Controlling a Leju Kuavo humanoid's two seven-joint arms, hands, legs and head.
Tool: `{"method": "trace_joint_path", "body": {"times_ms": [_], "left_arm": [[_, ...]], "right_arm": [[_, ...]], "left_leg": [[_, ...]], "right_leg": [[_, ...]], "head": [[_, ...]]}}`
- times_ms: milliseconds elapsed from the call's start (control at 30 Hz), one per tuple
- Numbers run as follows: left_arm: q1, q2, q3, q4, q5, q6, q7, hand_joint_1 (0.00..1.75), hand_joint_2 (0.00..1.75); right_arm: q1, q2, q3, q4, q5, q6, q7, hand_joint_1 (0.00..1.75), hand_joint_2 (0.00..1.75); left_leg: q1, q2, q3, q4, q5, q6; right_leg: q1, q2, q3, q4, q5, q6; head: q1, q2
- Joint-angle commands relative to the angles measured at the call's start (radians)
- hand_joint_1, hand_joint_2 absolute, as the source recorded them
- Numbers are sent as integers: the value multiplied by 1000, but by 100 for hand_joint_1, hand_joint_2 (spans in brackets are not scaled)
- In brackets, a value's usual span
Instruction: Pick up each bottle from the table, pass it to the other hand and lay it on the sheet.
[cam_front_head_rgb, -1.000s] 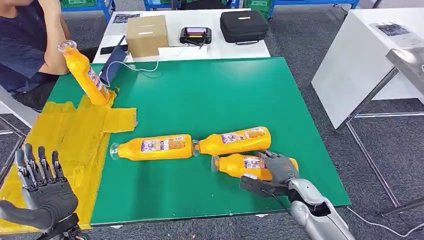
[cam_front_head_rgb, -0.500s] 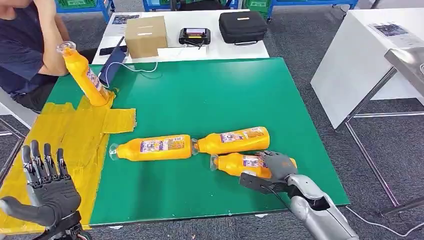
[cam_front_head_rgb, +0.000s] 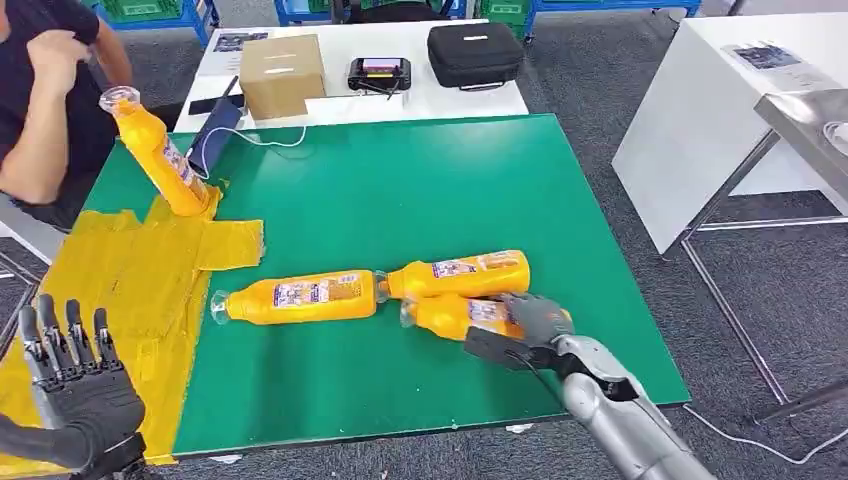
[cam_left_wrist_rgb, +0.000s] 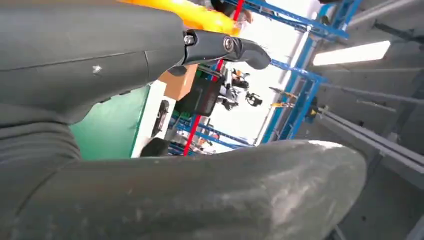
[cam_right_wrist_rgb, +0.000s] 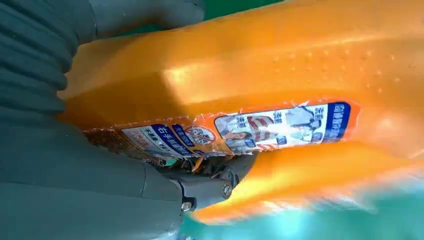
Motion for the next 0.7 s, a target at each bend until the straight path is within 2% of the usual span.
{"method": "trace_joint_path", "body": {"times_ms": [33, 67, 133, 167, 200, 267, 333, 400, 500, 600, 633, 667, 700], "left_arm": [[6, -60, 157, 70, -76, -165, 2, 0, 0], [9, -77, 92, 44, -112, -146, 8, 0, 0], [23, -74, -37, 20, -147, -88, 12, 0, 0], [24, -53, -127, 22, -160, -27, 7, 0, 175], [21, -29, -186, 28, -154, 33, 4, 0, 175], [8, 2, -258, 45, -153, 81, -2, 0, 175], [-2, 20, -279, 61, -147, 85, -1, 0, 175], [-11, 42, -301, 62, -130, 97, 1, 0, 175], [-22, 60, -330, 62, -128, 105, 12, 0, 175], [-33, 71, -359, 68, -135, 122, 24, 0, 175], [-34, 72, -362, 68, -136, 125, 25, 0, 175], [-34, 72, -362, 68, -136, 125, 25, 0, 175], [-34, 72, -362, 68, -136, 125, 25, 0, 175]], "right_arm": [[-44, 144, 27, -175, -294, -110, -210, 175, 175], [-13, 96, 23, -319, -319, -112, -164, 175, 175], [70, 7, 1, -488, -335, -110, -148, 175, 175], [129, -50, -19, -556, -331, -100, -153, 175, 175], [166, -70, -38, -580, -321, -95, -171, 175, 175], [197, -80, -44, -577, -300, -85, -192, 175, 175], [166, -55, -37, -523, -301, -83, -199, 175, 175], [101, -19, -22, -445, -304, -85, -200, 175, 175], [22, 24, -12, -358, -331, -83, -186, 175, 175], [-44, 69, 16, -278, -350, -73, -176, 175, 175], [-51, 74, 20, -270, -352, -73, -175, 175, 175], [-51, 74, 20, -270, -352, -73, -175, 175, 175], [-51, 74, 20, -270, -352, -73, -175, 175, 175]], "left_leg": [[0, -2, -5, 0, 2, -3], [0, -6, -5, 0, 5, -3], [-1, -19, -16, 3, 8, -1], [-1, -23, -19, 2, 11, 1], [0, -32, -21, 3, 11, 2], [0, -37, -20, 2, 12, 2], [-1, -36, -20, 1, 10, 3], [-5, -30, -24, 0, 9, 5], [-6, -25, -23, 1, 7, 3], [-7, -23, -25, 0, 10, 4], [-7, -22, -26, 0, 10, 5], [-6, -21, -25, 1, 9, 4], [-7, -22, -25, 0, 10, 5]], "right_leg": [[0, 8, -8, 3, 1, -3], [0, 3, -8, 2, 0, -2], [-1, -6, -14, 5, -2, 0], [-1, -16, -15, 4, -1, 1], [-1, -22, -16, 4, -3, 2], [-1, -28, -21, 1, -3, 3], [-2, -25, -21, -1, -3, 3], [-4, -20, -16, 0, 1, 4], [-6, -11, -17, 2, 2, 4], [-6, -13, -19, 1, 3, 4], [-6, -14, -20, 1, 4, 5], [-5, -10, -20, 1, 4, 4], [-5, -13, -20, 0, 4, 5]], "head": [[0, 0], [0, 0], [0, 0], [-1, 0], [0, 0], [0, 0], [1, 0], [1, 0], [0, 0], [0, 0], [0, 0], [0, 0], [0, 0]]}}
